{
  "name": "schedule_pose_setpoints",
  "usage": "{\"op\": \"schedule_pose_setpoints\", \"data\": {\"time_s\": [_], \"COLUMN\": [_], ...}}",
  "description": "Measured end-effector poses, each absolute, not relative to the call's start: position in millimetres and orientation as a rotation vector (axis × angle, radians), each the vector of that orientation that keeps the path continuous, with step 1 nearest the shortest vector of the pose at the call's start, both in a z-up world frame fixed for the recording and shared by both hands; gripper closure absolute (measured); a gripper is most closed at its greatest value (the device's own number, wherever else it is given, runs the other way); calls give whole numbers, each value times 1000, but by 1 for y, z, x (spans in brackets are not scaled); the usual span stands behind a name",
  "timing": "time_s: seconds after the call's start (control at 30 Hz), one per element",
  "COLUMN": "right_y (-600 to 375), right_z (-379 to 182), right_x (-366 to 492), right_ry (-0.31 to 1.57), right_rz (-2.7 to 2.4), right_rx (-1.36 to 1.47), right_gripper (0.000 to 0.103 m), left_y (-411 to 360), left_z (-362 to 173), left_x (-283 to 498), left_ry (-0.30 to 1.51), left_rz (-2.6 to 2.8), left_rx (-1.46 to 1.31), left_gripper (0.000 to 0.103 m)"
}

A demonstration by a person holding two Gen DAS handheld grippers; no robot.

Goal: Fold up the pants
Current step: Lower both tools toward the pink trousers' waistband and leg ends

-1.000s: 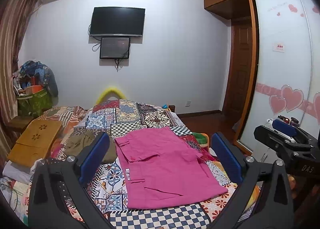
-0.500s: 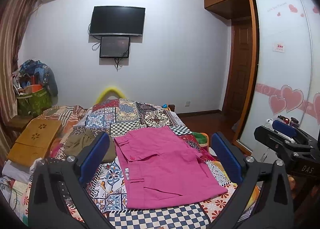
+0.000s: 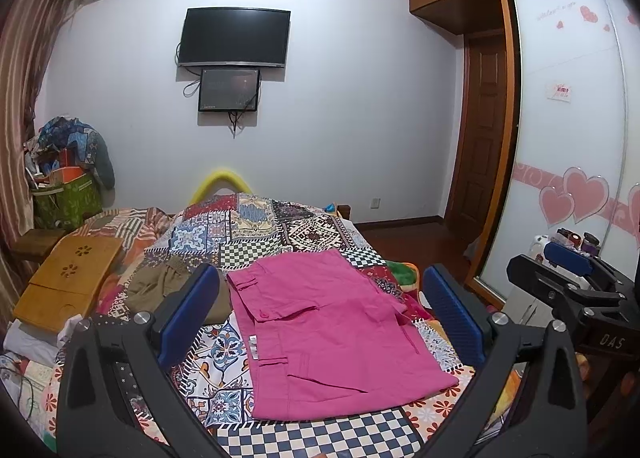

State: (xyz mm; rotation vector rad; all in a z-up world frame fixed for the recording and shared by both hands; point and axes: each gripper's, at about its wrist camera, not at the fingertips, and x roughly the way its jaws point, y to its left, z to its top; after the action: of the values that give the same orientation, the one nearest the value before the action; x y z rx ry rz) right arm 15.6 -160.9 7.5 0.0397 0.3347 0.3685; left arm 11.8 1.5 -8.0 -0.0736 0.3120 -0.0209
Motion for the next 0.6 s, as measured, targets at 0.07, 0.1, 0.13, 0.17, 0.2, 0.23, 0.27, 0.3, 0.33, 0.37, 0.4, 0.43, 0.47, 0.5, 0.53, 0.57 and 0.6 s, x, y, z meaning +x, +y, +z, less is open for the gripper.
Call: {"op": "schedule_pose_setpoints", "data": {"time_s": [0.07, 0.1, 0.13, 0.17, 0.2, 0.23, 0.27, 0.3, 0.33, 0.37, 0.4, 0.43, 0.47, 0.5, 0.53, 0.57, 0.6], "right_y": [-162, -161, -161, -161, -161, -162, -162, -163, -164, -166, -169, -172, -174, -176, -180, -181, -183], "right_z": [4, 1, -1, -4, -9, -15, -22, -30, -36, -43, -52, -60, -68, -80, -85, -92, -98], "right_x": [20, 24, 25, 28, 34, 40, 48, 57, 62, 68, 76, 84, 92, 102, 107, 112, 118], "right_ry": [345, 354, 359, 368, 381, 400, 427, 455, 473, 493, 519, 543, 568, 606, 627, 648, 673], "right_rz": [366, 361, 357, 353, 347, 338, 331, 325, 321, 315, 307, 299, 288, 276, 272, 267, 264], "right_rx": [41, 38, 35, 29, 22, 11, -2, -14, -21, -28, -36, -43, -51, -61, -66, -70, -75], "right_gripper": [0, 0, 0, 0, 0, 0, 0, 0, 0, 0, 0, 0, 0, 0, 0, 3, 5], "left_y": [1, 3, 4, 6, 9, 13, 17, 21, 27, 31, 36, 41, 45, 51, 56, 61, 67], "left_z": [-10, -11, -14, -17, -20, -24, -30, -35, -42, -49, -57, -66, -76, -88, -98, -110, -122], "left_x": [18, 22, 27, 30, 36, 43, 51, 58, 68, 77, 86, 97, 106, 118, 126, 137, 146], "left_ry": [322, 328, 337, 347, 361, 377, 400, 419, 444, 467, 492, 519, 543, 580, 610, 649, 688], "left_rz": [-17, -15, -18, -22, -28, -31, -26, -22, -14, -5, 5, 23, 39, 57, 66, 73, 75], "left_rx": [-71, -71, -71, -73, -76, -81, -89, -95, -101, -102, -102, -101, -97, -92, -91, -94, -101], "left_gripper": [0, 0, 0, 0, 0, 0, 0, 0, 0, 0, 0, 0, 0, 3, 6, 12, 18]}}
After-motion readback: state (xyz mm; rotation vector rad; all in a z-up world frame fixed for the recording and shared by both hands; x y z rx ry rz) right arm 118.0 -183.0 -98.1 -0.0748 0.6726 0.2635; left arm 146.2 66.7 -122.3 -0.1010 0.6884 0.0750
